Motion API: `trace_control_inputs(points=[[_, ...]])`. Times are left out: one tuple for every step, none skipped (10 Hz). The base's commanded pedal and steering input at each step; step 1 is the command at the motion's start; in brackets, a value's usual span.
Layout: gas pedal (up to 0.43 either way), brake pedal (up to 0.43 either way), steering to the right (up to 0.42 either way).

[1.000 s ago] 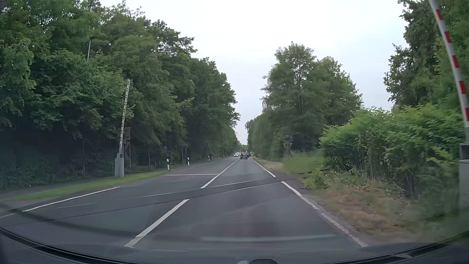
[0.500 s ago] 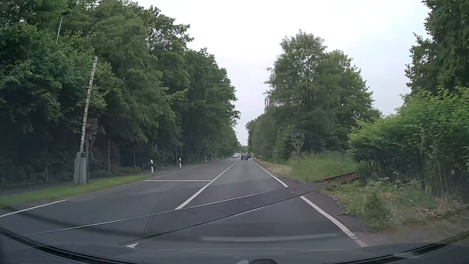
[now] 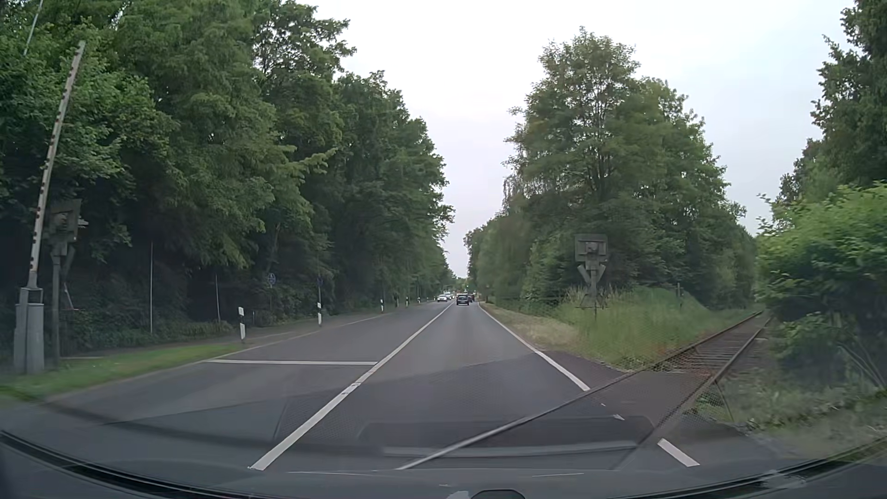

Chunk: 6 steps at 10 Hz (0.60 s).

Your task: Follow the waypoints while adhering to traffic rules and regulations

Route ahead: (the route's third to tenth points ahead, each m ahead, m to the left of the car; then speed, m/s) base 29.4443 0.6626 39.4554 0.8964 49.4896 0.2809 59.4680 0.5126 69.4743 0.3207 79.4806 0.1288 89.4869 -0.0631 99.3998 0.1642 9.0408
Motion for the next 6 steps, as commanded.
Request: trace_control_inputs(points=[[0.157, 0.000, 0.000], [0.169, 0.000, -0.001], [0.169, 0.000, -0.001], [0.177, 0.000, -0.001], [0.177, 0.000, -0.001], [0.177, 0.000, -0.001]])
